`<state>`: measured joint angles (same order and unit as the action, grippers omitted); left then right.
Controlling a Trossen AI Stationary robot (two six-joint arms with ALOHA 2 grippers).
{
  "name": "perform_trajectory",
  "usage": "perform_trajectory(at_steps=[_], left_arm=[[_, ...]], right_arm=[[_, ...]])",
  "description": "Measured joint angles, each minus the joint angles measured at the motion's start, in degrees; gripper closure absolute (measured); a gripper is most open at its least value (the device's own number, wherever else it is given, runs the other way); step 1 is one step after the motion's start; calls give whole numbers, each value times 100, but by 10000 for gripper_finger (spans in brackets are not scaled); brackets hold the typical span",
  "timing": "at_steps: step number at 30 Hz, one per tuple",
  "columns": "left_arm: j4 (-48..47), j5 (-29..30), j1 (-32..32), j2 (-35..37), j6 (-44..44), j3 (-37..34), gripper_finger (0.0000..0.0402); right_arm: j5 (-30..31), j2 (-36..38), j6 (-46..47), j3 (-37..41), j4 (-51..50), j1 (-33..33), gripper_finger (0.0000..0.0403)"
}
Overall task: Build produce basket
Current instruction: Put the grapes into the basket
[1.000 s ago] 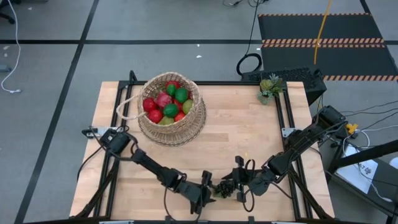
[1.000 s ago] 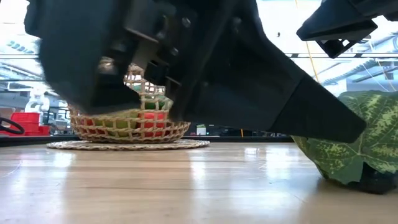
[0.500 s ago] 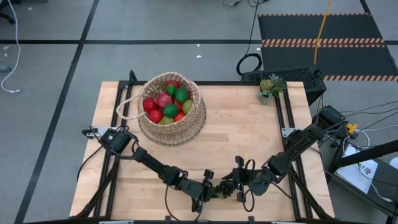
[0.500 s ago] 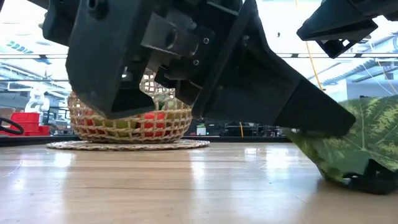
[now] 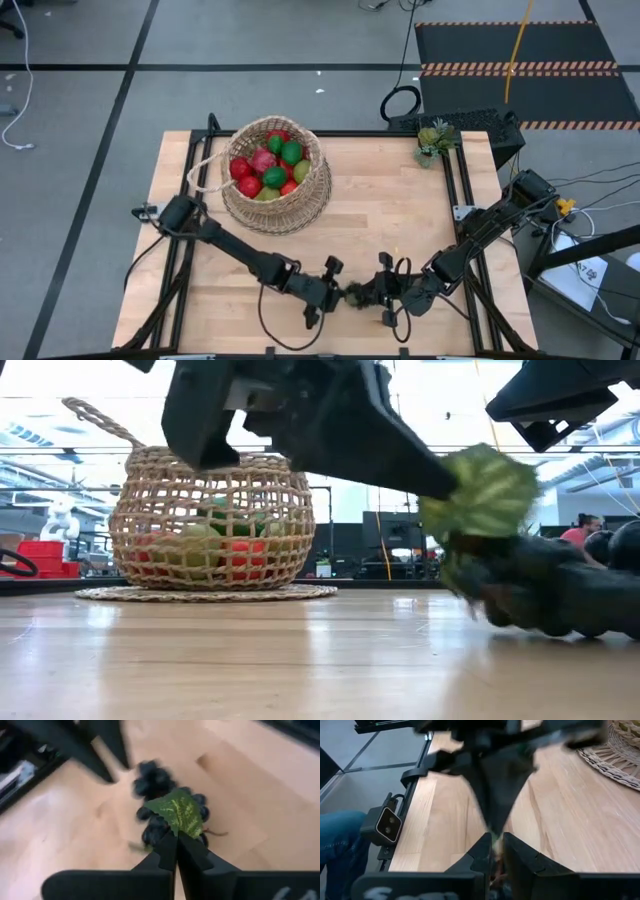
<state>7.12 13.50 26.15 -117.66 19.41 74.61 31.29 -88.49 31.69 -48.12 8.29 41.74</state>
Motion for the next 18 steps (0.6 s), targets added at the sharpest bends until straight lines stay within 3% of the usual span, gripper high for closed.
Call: perform_trajectory(at_steps=[5,9,14,18], left_arm=[[-971,73,-116,393,-196,0,372],[-1363,325,-74,459,-676,3,328],[-1193,352,93,452,-1293,0,251],[-1069,474,136,448,-2380,0,212]], right_arm=[[0,0,16,-2,-2,34,363],[-4,0,17,-2,-24,42,363],[-3,0,42,-2,-44,45,363],[-4,0,59,-2,-55,76,363]])
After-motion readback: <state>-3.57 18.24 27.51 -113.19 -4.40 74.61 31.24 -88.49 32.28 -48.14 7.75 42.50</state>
